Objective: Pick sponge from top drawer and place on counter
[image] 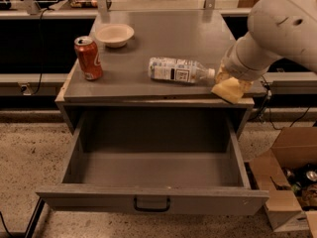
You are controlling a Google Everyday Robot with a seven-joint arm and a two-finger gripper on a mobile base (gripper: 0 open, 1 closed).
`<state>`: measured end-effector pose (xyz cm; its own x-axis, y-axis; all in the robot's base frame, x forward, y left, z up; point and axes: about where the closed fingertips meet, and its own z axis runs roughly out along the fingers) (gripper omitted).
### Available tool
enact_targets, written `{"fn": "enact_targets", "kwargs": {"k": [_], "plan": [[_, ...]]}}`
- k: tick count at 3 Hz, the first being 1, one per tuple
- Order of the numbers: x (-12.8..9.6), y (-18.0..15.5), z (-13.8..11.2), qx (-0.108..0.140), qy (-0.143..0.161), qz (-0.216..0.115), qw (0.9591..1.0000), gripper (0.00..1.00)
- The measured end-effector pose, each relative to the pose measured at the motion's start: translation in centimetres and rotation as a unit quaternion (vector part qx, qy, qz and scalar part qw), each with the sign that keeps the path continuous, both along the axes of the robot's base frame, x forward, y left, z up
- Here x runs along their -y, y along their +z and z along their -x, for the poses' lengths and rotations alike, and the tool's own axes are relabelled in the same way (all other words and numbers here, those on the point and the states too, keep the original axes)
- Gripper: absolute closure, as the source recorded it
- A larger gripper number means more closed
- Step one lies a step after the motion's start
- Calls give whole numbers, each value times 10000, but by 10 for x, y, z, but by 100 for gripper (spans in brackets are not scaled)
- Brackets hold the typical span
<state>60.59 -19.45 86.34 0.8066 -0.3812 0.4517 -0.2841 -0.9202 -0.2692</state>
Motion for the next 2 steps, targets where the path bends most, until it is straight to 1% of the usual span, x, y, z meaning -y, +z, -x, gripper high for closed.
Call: {"fn": "enact_targets", "kwargs": {"k": [1,2], "plan": [[2,-4,-25,292,32,148,9995,100],[12,-4,-44,414,1,267,9988,100]]}}
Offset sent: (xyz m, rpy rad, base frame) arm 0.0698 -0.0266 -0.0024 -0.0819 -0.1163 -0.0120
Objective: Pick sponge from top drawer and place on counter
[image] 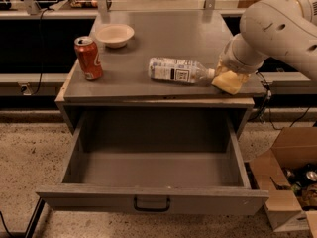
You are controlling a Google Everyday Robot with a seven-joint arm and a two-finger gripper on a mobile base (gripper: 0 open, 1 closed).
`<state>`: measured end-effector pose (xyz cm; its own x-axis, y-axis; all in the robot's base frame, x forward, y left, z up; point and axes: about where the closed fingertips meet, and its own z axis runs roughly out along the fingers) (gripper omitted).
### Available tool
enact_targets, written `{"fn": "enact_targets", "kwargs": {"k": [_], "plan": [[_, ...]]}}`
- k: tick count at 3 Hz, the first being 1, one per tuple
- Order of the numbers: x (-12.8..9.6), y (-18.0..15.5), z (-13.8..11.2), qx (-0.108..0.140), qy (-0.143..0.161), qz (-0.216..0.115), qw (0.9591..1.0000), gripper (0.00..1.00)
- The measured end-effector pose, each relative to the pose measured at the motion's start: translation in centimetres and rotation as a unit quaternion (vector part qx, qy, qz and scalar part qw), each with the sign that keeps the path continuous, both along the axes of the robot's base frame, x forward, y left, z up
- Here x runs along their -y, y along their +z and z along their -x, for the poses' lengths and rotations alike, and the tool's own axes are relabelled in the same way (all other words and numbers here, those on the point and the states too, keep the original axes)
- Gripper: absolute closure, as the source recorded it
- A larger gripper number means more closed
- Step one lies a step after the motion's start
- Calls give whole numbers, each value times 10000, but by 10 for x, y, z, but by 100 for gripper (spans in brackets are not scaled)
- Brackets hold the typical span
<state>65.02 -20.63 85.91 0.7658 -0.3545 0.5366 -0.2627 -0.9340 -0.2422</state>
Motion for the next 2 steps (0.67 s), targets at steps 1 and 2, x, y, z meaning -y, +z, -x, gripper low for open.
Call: {"fn": "enact_targets", "kwargs": {"k": [1,2], "plan": [[10,-7,-17,-12,-81,118,9999,85],[13,-14,-27,-50,-100,187,9998,65]]}}
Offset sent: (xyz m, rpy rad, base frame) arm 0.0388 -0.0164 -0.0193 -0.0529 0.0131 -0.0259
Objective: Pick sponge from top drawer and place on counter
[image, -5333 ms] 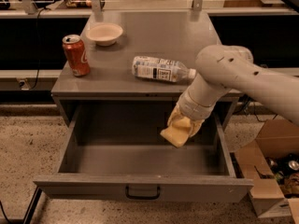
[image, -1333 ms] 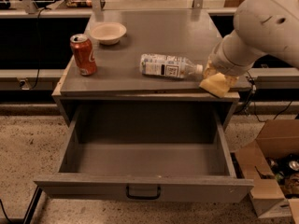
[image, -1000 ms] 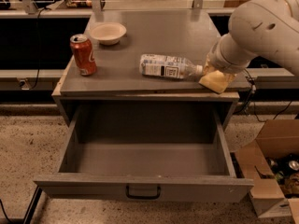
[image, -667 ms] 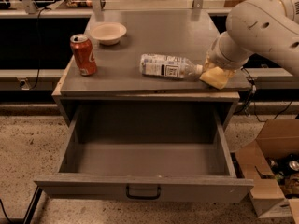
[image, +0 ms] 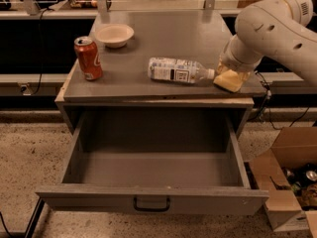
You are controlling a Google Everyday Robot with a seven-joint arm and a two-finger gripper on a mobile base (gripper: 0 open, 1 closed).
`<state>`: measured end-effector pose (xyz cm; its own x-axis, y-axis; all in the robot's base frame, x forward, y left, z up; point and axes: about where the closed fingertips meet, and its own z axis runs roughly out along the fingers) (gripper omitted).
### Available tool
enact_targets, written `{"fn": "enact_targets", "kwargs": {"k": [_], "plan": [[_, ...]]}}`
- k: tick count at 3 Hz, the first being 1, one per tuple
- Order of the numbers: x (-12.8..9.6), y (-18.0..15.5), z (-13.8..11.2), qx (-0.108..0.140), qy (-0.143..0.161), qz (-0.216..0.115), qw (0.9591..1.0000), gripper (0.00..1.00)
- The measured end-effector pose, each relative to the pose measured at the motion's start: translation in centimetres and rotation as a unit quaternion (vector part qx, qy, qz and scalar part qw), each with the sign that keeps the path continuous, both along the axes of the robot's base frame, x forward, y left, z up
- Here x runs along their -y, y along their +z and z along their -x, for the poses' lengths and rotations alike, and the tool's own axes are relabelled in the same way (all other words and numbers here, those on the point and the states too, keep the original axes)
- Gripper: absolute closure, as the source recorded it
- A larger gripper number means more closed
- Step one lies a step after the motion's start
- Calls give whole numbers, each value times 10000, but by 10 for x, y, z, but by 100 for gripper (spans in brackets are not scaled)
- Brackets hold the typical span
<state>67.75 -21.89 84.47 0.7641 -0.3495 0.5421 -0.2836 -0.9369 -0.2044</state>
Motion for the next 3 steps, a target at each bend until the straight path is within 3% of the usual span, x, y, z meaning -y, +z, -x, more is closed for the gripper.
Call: {"fn": "enact_targets", "kwargs": {"k": [3], "plan": [[0,-4,-1,-72,-29,8,10000,0]]}}
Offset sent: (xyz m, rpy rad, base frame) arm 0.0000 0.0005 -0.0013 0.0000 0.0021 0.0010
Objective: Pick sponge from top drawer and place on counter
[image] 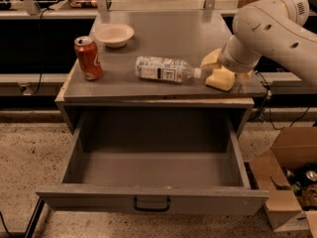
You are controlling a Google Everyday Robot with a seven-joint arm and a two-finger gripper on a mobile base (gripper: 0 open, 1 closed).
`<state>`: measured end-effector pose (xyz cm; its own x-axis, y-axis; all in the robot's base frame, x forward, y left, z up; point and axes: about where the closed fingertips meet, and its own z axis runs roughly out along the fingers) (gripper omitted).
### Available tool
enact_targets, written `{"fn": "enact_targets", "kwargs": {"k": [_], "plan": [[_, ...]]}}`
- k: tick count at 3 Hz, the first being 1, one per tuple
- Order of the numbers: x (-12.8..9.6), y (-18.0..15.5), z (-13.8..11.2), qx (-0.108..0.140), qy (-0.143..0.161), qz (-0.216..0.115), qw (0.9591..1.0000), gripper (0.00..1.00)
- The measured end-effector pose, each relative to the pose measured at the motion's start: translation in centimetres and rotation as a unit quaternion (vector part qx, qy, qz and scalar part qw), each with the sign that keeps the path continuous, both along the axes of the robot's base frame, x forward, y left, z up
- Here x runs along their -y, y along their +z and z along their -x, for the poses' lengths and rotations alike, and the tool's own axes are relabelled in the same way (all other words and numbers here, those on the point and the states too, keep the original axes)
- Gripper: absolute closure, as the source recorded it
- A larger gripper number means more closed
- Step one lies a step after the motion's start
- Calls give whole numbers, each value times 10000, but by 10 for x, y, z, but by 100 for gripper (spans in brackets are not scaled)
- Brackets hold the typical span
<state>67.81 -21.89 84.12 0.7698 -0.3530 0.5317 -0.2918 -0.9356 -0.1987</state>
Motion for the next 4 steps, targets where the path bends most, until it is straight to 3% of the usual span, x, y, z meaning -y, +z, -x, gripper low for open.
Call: {"fn": "enact_targets", "kwargs": {"k": [1,3,4], "plan": [[8,-3,-8,-350,-356,-265,9984,0],[16,52,-24,-607,-992,-432,9923,0],[16,52,-24,-610,-993,-433,9922,0]]}}
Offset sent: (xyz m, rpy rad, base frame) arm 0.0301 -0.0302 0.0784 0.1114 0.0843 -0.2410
